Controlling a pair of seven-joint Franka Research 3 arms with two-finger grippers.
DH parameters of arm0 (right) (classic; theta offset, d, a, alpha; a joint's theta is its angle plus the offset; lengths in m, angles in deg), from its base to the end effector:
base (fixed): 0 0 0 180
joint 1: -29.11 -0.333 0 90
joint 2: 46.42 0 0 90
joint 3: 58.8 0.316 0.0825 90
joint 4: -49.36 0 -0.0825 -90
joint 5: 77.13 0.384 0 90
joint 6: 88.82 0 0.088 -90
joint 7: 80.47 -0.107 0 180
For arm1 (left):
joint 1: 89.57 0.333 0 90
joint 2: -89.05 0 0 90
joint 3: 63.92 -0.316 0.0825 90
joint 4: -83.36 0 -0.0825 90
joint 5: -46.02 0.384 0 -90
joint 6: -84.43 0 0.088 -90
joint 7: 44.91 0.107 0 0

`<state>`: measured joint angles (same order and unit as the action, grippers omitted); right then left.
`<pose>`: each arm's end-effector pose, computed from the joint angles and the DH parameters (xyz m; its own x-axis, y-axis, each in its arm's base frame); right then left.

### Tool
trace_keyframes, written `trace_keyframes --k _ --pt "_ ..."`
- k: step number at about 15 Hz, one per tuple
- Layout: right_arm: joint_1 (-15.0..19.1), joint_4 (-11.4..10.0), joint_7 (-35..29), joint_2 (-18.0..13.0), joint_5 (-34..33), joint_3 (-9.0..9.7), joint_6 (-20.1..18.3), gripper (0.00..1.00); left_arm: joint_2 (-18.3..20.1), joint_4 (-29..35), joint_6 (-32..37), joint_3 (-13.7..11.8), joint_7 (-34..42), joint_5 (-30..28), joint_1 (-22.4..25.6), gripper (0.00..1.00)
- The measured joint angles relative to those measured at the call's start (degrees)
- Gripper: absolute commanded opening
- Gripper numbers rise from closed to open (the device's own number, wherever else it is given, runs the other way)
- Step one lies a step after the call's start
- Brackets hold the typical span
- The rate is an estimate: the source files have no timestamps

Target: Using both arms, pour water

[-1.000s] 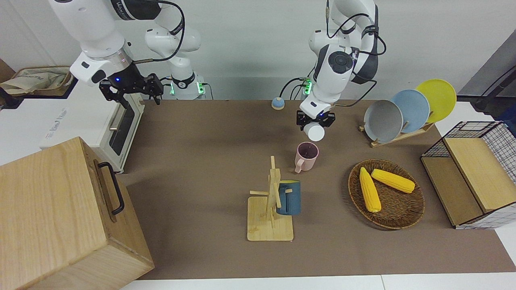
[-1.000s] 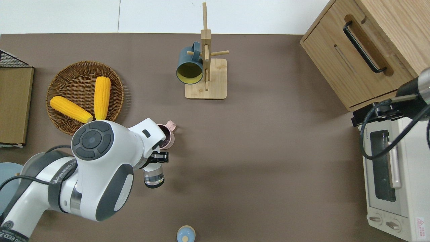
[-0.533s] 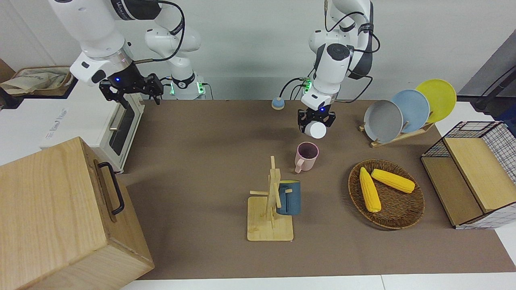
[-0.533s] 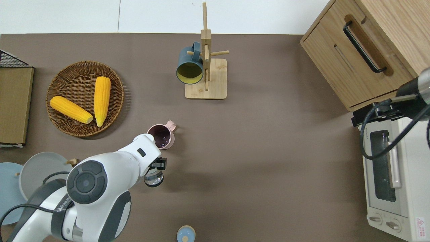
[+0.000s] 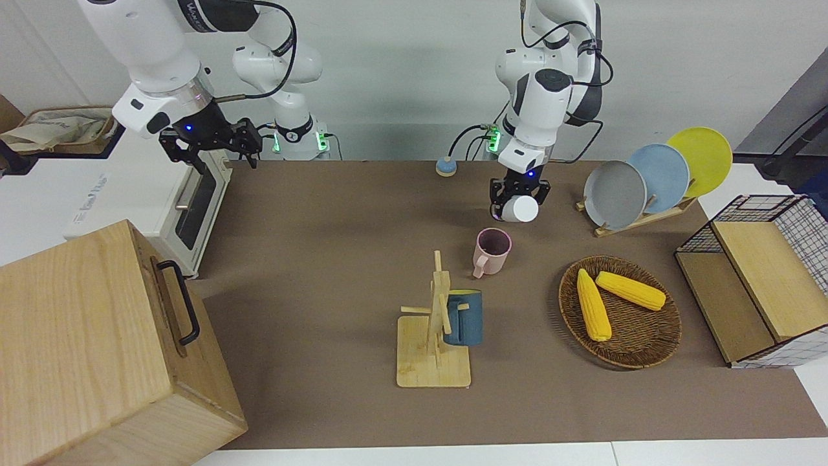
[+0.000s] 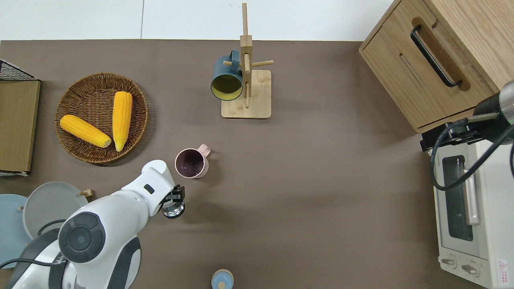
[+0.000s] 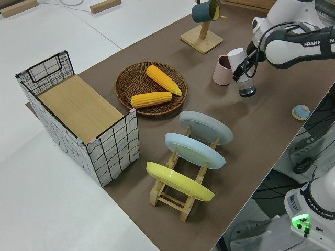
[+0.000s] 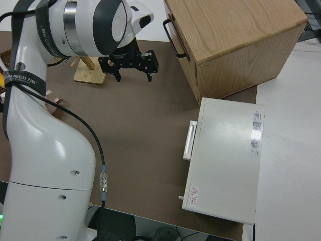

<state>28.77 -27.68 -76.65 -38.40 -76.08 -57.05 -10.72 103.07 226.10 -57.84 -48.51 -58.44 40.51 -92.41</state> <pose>0.5752 0.0218 0.6328 0.9871 0.1067 -0.1193 0.1037 -0.9941 -0.0305 0.4424 -0.1460 0.3963 0.9757 -0.0055 0.2189 -0.0198 -0.9978 0.0631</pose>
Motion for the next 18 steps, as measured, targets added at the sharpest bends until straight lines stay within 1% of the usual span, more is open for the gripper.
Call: trace_keyframes --k 2,4,7,9,13,16,18 --pt "0.00 0.00 0.00 0.00 0.00 0.00 0.00 0.992 0.35 -0.94 -0.92 -0.14 0.21 0.00 2.63 0.00" --pt "0.00 0.00 0.00 0.00 0.00 0.00 0.00 0.992 0.43 -3.37 -1.10 -0.29 0.41 0.12 5.34 0.00" --pt "0.00 0.00 0.00 0.00 0.00 0.00 0.00 0.992 0.30 -8.52 -1.17 -0.37 0.48 2.95 9.73 0.00" --pt "0.00 0.00 0.00 0.00 0.00 0.00 0.00 0.992 -0.47 -13.18 -1.19 -0.43 0.54 4.14 12.82 0.00" --pt "0.00 0.00 0.00 0.00 0.00 0.00 0.00 0.992 -4.87 -23.34 -1.17 -0.53 0.93 7.80 17.91 0.00" --pt "0.00 0.00 0.00 -0.01 0.00 0.00 0.00 0.992 -7.88 -29.35 -1.16 -0.76 3.23 8.37 21.90 0.00" --pt "0.00 0.00 0.00 -0.01 0.00 0.00 0.00 0.992 -9.36 -32.25 -1.13 -1.20 5.58 8.37 24.28 0.00"
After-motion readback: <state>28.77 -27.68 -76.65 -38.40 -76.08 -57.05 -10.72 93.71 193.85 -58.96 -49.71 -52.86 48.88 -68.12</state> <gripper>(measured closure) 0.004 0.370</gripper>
